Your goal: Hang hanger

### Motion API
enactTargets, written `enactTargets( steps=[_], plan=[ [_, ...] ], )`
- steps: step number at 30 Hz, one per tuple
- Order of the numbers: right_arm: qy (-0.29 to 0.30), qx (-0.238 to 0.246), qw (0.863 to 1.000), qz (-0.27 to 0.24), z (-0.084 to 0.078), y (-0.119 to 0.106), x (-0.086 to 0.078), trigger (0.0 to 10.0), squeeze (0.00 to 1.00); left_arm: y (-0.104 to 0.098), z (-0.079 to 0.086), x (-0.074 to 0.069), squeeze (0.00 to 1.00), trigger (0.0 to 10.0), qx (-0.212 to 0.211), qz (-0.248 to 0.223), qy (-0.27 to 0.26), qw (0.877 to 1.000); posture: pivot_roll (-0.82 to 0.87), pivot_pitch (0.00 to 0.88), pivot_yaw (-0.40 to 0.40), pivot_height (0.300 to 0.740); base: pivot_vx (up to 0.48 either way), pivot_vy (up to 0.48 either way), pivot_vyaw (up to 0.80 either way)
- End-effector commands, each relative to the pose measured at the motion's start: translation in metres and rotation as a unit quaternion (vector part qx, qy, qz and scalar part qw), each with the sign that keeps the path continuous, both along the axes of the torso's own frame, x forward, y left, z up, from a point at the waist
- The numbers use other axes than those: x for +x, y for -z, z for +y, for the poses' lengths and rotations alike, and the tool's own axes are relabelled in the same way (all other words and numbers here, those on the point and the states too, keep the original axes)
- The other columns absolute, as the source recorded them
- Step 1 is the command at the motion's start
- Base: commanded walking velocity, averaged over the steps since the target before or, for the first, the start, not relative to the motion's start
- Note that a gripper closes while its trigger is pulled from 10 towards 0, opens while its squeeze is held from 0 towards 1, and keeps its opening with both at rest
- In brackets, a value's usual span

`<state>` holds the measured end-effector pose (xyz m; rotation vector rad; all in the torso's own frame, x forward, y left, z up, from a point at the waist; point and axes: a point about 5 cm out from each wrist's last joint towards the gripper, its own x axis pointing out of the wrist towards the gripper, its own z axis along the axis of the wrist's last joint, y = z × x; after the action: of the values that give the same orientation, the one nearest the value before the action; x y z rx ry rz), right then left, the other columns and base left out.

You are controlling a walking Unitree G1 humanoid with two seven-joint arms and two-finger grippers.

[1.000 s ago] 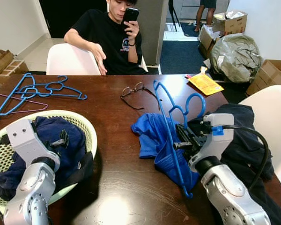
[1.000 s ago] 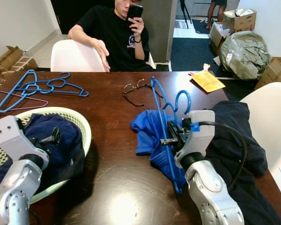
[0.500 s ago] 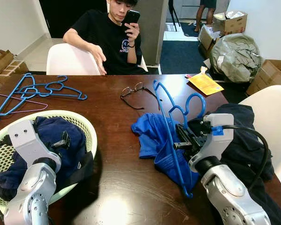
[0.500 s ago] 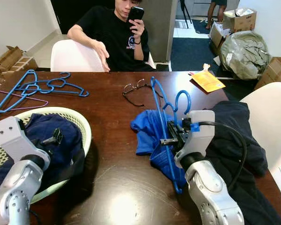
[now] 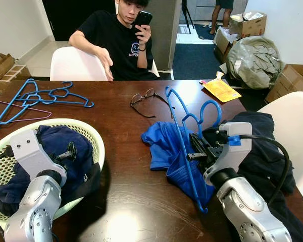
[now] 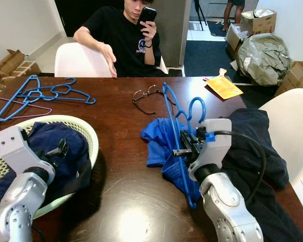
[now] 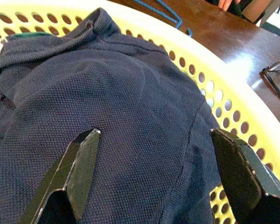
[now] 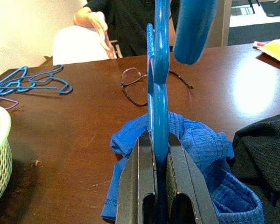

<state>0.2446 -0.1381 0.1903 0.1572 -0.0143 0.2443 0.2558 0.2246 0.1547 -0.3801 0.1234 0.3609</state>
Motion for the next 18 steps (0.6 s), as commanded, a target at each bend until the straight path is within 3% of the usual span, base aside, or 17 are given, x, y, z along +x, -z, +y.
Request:
enactTargets(
  steps=[1,18],
  plan=[
    [-0.008,0.003,1.000,0.001,0.0023,-0.0010,-0.0017,10.0,0.00,0.0024,-0.0023,-0.0016,0.00,10.0,-0.013,0.006,0.000,1.000,0.04,0.094,0.009,0.740,0.000,0.000,0.00],
    [-0.007,0.003,1.000,0.001,0.0020,-0.0012,-0.0023,10.0,0.00,0.0041,-0.0118,0.0006,0.00,10.0,-0.019,0.006,0.037,0.999,0.04,0.098,0.012,0.740,0.000,0.000,0.00]
  ],
)
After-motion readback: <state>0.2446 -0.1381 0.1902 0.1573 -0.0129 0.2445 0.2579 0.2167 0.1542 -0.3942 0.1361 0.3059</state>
